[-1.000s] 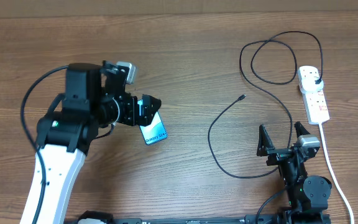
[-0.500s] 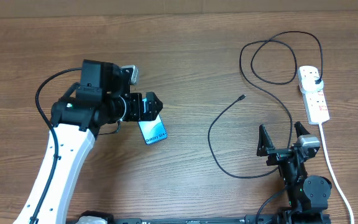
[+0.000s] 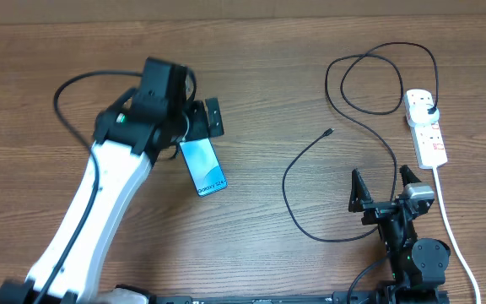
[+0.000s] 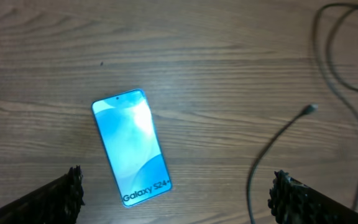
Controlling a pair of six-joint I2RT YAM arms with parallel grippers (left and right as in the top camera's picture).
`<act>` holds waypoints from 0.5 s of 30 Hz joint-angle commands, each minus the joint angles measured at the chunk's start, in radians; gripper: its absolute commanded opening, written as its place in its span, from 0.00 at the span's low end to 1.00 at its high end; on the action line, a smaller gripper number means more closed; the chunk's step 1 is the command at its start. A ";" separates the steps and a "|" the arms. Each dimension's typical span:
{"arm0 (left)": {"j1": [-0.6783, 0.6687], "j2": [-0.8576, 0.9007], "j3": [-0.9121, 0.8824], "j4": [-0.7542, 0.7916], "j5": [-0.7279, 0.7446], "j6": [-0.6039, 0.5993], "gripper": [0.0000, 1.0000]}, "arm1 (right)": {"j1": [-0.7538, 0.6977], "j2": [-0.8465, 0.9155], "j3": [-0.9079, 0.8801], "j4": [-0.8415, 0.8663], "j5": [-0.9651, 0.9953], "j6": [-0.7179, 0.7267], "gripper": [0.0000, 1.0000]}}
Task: Plug charger to phone and switch on socket
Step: 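Move the left gripper over the blue phone and lower onto it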
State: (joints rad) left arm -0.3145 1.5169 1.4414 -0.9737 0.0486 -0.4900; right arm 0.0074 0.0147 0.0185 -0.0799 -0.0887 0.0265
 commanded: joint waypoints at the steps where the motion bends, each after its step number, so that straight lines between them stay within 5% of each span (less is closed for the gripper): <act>1: -0.003 0.124 0.105 -0.059 -0.057 -0.048 1.00 | 0.003 -0.012 -0.011 0.003 0.010 -0.002 1.00; 10: 0.000 0.387 0.280 -0.239 -0.126 -0.132 1.00 | 0.003 -0.012 -0.011 0.003 0.010 -0.002 1.00; 15: 0.001 0.454 0.280 -0.248 -0.039 -0.207 1.00 | 0.003 -0.012 -0.011 0.003 0.010 -0.002 1.00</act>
State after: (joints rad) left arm -0.3145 1.9335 1.6913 -1.2194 -0.0402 -0.6247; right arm 0.0071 0.0147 0.0185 -0.0803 -0.0883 0.0265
